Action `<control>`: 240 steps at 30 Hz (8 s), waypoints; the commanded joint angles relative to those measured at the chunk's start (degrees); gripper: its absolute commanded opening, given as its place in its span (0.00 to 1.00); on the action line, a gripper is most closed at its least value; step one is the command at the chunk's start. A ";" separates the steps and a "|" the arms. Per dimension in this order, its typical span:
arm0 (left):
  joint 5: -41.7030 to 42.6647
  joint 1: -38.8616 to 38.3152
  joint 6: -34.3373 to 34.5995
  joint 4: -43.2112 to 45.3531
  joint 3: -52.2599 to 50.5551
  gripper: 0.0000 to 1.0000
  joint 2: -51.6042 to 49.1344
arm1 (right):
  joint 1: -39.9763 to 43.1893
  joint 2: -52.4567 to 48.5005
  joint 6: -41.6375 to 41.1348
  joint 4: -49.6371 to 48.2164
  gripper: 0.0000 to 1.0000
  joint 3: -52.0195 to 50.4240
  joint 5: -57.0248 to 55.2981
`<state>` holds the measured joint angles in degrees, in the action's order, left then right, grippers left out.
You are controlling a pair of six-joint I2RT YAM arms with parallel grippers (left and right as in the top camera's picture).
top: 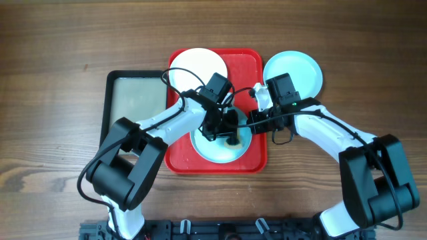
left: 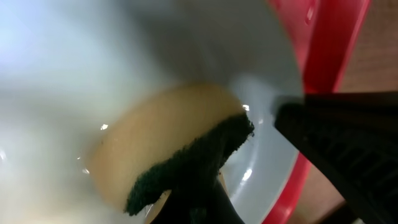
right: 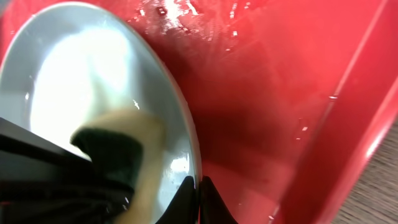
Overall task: Clean dirty plates on tray and stack at the side
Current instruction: 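Scrub the blue plate with the sponge while the right gripper holds its rim, then return the sponge to the black tray and release it with the left gripper, then lift the blue plate by its rim with the right gripper, then carry the blue plate right and set it on the first blue plate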
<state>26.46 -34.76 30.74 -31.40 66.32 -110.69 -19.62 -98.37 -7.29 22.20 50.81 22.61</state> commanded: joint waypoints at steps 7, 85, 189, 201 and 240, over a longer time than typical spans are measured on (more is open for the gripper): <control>-15.37 4.90 -0.72 -7.98 0.72 0.04 20.74 | -1.20 -0.20 1.22 -0.74 0.04 1.42 7.08; -26.43 44.04 -11.80 -10.60 -2.86 0.58 33.97 | -2.23 -1.92 -0.59 -0.11 0.32 1.20 2.36; -26.49 45.44 -11.85 -13.46 -2.89 1.00 38.71 | -27.69 -16.72 37.31 -79.38 0.04 18.16 -35.82; -26.49 45.44 -11.85 -13.46 -2.89 1.00 38.71 | -27.67 -16.72 37.05 -79.60 0.05 18.16 -35.67; -26.47 45.44 -11.85 -13.46 -2.89 1.00 38.71 | 32.33 5.90 -10.19 1.99 0.04 18.08 -3.48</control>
<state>-0.49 10.37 18.57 -44.97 62.87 -72.10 6.98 -91.88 -21.80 21.04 68.73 18.26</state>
